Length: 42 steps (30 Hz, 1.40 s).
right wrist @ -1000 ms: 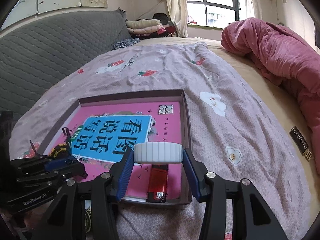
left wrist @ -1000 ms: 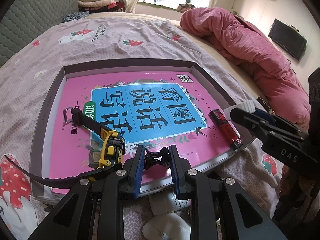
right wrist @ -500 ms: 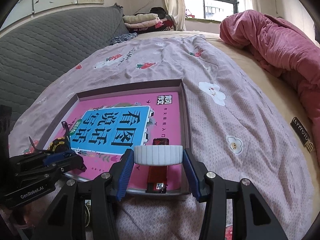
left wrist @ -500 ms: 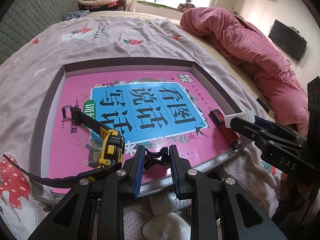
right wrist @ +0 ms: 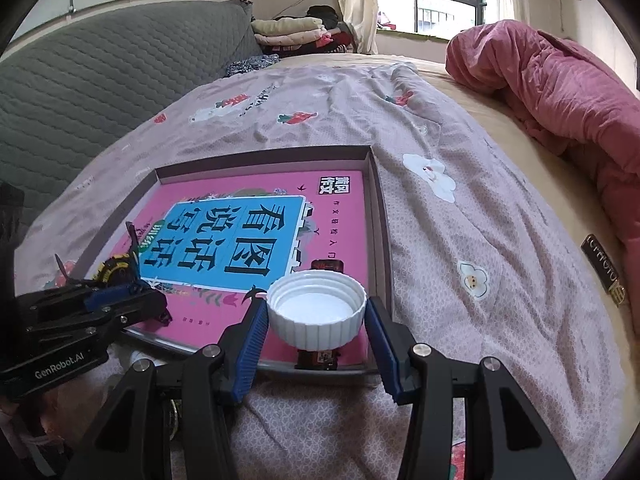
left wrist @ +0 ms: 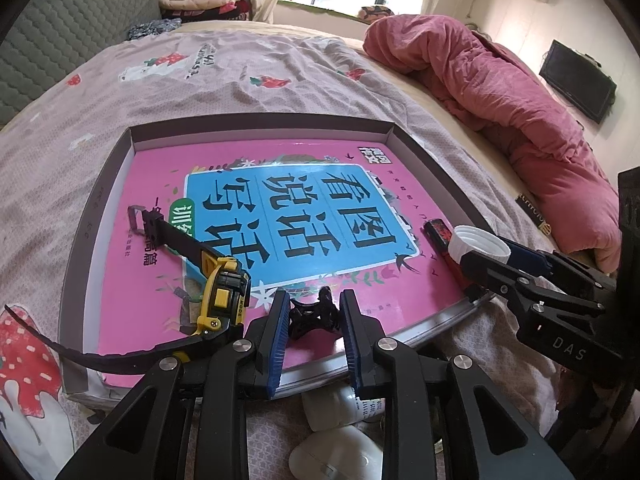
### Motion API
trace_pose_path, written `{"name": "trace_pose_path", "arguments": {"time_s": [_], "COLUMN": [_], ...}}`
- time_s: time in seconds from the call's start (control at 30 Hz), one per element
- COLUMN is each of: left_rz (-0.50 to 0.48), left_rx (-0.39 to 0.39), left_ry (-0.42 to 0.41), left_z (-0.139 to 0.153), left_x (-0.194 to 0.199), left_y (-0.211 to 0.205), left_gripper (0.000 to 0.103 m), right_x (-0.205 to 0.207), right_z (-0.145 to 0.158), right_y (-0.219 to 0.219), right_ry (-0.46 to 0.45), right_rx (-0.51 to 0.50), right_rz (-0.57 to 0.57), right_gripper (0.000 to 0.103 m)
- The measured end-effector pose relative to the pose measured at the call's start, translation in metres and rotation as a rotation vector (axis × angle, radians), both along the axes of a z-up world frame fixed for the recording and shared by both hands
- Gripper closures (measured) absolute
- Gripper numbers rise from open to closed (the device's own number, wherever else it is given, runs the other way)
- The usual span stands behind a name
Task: Organize rigid objects
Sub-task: 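Lower the black clip onto the pink book while the right tool lowers the cap into the tray, then open the left tool to release the clip while the right tool releases the white cap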
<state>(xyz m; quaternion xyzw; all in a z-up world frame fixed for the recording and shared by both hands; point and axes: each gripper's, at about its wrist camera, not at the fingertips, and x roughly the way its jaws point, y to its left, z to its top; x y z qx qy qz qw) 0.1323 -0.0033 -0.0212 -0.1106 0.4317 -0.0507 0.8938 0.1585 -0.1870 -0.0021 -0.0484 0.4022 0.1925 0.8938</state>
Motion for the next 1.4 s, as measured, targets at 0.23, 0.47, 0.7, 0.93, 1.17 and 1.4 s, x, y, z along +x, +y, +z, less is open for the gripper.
{"name": "trace_pose_path", "arguments": {"time_s": [0.23,0.47,0.7,0.93,1.17,1.4], "left_rz": [0.007,0.022,0.056,0.065,0.065,0.065], "left_rx": [-0.005,-0.010,-0.012,-0.017,-0.017,-0.017], "left_ry": [0.005,0.007,0.010,0.015,0.015,0.016], "left_z": [-0.001,-0.001,-0.001,-0.001,-0.001,-0.001], "left_x": [0.000,0.001,0.001,0.001,0.002,0.001], "left_y": [0.002,0.008,0.014,0.017,0.016,0.017], "left_gripper": [0.076,0.076,0.073,0.072,0.072,0.071], "right_x": [-0.001,0.001,0.001,0.001,0.001,0.002], "right_z": [-0.003,-0.003,-0.003,-0.003,-0.002,-0.002], "right_y": [0.012,0.009,0.009,0.008,0.008,0.008], "right_ry": [-0.030,-0.011,-0.011,-0.008,-0.008,-0.008], "right_rx": [-0.123,-0.104,-0.106,-0.108,-0.109,-0.110], "right_rz": [0.020,0.019,0.018,0.020,0.019,0.019], "right_gripper": [0.053,0.053,0.053,0.053,0.053,0.053]}}
